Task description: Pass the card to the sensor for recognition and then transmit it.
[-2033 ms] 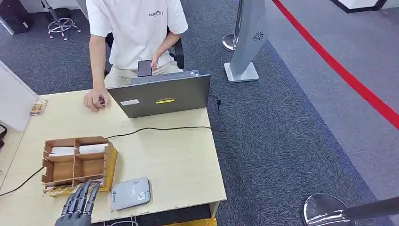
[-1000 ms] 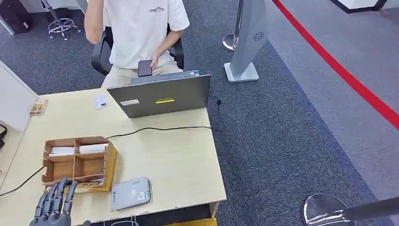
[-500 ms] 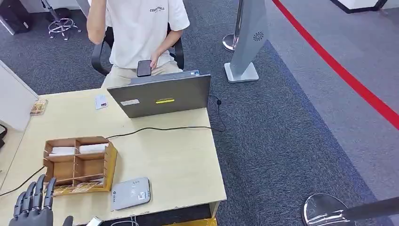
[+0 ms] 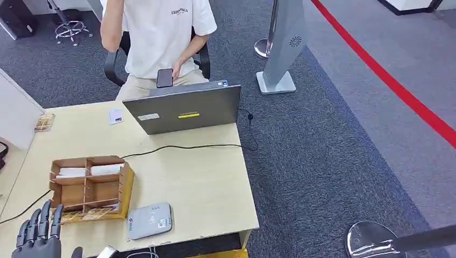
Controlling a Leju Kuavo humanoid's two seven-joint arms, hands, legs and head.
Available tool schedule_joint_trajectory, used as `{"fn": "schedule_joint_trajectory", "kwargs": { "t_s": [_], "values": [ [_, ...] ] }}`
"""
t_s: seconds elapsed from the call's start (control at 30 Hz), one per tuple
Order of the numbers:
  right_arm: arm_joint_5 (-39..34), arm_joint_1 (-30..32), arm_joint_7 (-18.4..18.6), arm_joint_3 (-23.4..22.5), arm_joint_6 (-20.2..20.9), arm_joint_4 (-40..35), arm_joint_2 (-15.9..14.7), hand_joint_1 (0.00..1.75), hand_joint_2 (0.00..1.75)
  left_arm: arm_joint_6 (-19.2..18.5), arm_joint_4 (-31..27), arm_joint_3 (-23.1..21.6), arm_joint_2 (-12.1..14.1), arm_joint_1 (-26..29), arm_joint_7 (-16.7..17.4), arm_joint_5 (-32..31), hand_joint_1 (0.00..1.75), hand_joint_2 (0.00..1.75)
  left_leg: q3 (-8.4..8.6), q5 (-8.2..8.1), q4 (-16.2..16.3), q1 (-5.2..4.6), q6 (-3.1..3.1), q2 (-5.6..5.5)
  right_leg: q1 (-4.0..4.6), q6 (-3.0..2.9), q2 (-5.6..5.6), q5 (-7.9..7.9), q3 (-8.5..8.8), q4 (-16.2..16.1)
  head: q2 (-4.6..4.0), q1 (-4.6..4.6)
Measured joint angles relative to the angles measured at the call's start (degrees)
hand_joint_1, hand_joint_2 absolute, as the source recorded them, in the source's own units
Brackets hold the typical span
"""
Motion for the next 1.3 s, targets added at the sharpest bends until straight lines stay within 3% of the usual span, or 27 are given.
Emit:
{"fn": "schedule_joint_trajectory", "kwargs": {
  "t_s": [0.33,0.87,1.1,1.3],
  "values": [
    [1.35,-0.1,0.13,0.11,-0.98,0.48,-0.02,0.0,1.75,1.27,6.6,0.5,-5.76,-5.65,-4.11,-0.3,0.0,1.75,0.02,0.0,0.0,0.0,0.0,0.0,0.0,0.0,-0.01,0.01,0.03,0.0,0.0,0.0],
    [1.9,-0.29,0.5,0.59,-1.03,1.05,-0.07,0.0,1.75,1.4,11.58,0.5,-9.33,-9.45,-5.33,-1.03,0.0,1.75,0.04,0.01,0.01,0.0,0.0,0.0,0.0,0.01,-0.01,0.01,0.02,0.0,0.0,0.02],
    [1.92,-0.33,0.52,0.7,-1.05,1.07,-0.07,0.0,1.75,1.4,12.24,0.5,-9.59,-10.17,-5.33,-1.09,0.0,1.75,0.04,0.01,0.01,0.0,0.0,0.0,0.0,0.01,-0.01,0.01,0.02,0.0,0.0,0.0],
    [2.86,-0.52,0.87,1.4,-1.2,1.62,-0.28,0.0,1.75,1.31,16.3,0.5,-10.6,-14.19,-4.96,-2.4,0.0,1.75,0.03,0.0,0.01,0.0,0.0,0.0,0.0,0.0,-0.01,0.01,0.02,0.0,0.0,0.0]
  ]
}}
